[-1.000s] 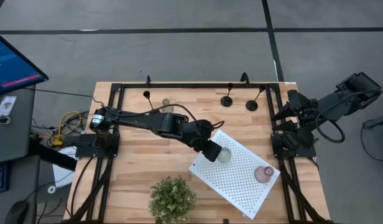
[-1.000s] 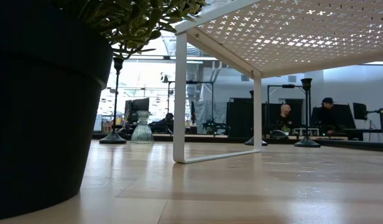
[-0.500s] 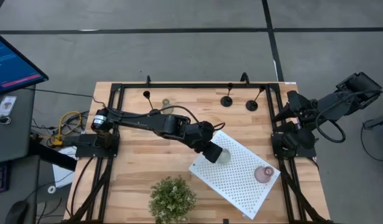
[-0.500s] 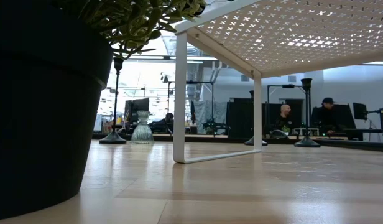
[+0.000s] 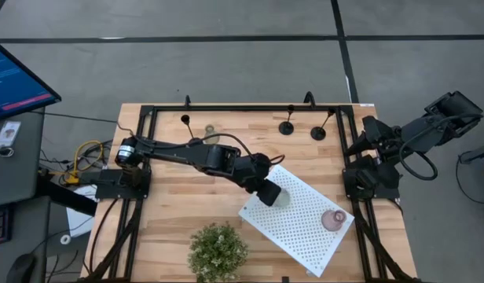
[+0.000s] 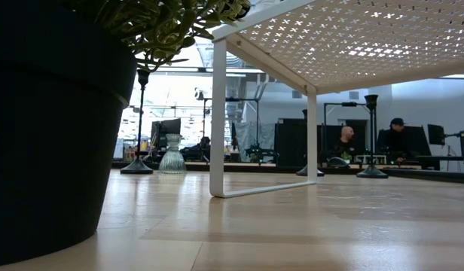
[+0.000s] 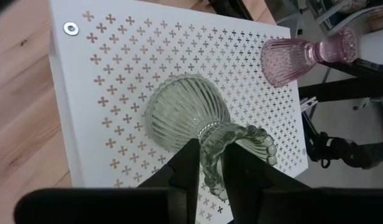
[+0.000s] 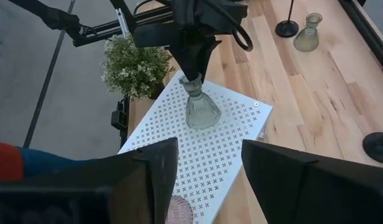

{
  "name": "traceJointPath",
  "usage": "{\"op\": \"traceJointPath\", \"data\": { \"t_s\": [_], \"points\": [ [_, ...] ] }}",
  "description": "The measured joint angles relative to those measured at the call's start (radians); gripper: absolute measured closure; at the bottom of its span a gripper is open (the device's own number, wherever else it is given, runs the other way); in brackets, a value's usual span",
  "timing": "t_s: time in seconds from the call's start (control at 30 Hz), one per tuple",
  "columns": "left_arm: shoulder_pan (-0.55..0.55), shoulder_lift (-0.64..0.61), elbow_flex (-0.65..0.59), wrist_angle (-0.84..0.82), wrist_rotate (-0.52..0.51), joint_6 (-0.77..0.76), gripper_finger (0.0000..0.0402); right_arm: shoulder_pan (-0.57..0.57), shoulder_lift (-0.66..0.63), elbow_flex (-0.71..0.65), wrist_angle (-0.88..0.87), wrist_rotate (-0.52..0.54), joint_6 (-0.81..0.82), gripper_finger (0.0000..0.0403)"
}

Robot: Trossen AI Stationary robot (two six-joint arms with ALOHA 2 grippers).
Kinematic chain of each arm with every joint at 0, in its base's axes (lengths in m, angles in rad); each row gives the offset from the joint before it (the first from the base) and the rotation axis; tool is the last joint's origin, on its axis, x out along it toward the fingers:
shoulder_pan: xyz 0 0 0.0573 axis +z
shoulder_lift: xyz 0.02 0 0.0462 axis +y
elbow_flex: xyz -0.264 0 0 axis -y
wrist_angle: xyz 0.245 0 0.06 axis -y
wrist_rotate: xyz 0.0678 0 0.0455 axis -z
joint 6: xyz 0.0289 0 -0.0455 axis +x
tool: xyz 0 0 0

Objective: Pick & Place candle stick holders
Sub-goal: Put the bottom green glass candle holder on the shelf aligned with the pink glass candle holder

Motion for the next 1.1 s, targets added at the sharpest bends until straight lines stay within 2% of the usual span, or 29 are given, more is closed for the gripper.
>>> {"op": "traceJointPath", "data": {
  "t_s": [0.3, 0.63, 0.8, 0.97, 1.1],
  "points": [
    [0.000, 0.000, 0.000, 0.014, 0.011, 0.035, 0.0329, 0.000, 0.000, 0.000, 0.000, -0.018, 0.000, 0.0230],
    [0.000, 0.000, 0.000, 0.071, 0.018, 0.046, 0.0245, 0.000, 0.000, 0.000, 0.000, -0.018, 0.000, 0.0214],
    [0.007, -0.015, 0.000, 0.082, 0.095, 0.040, 0.0219, 0.000, 0.003, 0.000, 0.000, -0.011, -0.035, 0.0205],
    [0.009, -0.115, 0.000, 0.093, 0.104, 0.038, 0.0221, -0.033, 0.053, -0.015, 0.000, 0.040, -0.116, 0.0198],
    [0.002, -0.234, 0.000, 0.090, 0.001, 0.052, 0.0253, -0.096, 0.153, -0.016, 0.006, 0.034, -0.193, 0.0199]
  ]
}}
